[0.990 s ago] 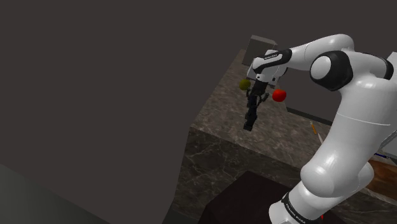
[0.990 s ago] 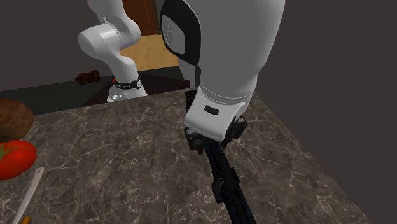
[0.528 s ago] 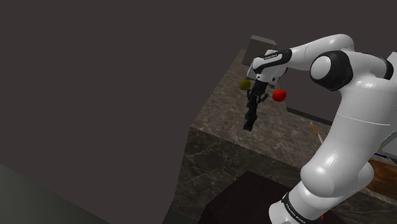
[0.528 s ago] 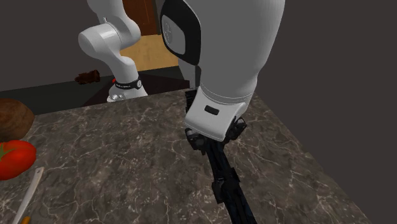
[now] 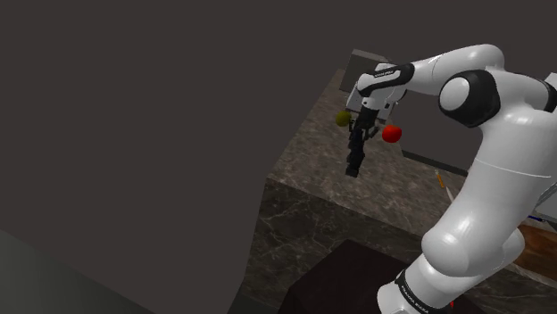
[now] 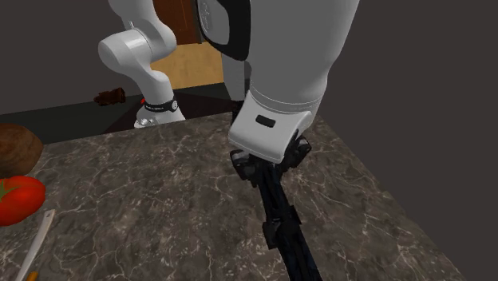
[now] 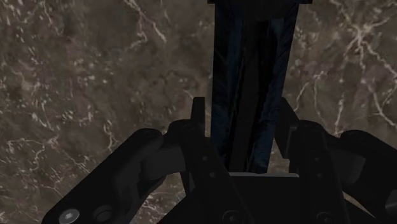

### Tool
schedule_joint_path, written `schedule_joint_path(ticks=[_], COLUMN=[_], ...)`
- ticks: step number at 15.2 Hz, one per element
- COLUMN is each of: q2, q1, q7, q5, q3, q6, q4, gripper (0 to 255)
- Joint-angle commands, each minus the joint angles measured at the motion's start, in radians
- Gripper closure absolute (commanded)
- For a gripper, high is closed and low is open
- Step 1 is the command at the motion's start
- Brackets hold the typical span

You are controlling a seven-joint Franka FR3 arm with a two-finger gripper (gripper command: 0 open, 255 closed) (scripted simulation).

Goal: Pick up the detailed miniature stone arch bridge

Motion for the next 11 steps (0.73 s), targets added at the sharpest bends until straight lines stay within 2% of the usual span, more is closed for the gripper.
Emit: schedule_joint_path(ticks=[1, 9, 11], q2=[-0.005, -0.027, -0.028], q1=[0.0, 0.001, 0.001], q7=[0.002, 0.007, 0.007], q5=[-0.002, -0.009, -0.01], q3=[0.0, -0.003, -0.003], q6=[-0.025, -0.124, -0.126], q4=[0.022, 0.1, 0.101], gripper=[255, 255, 255])
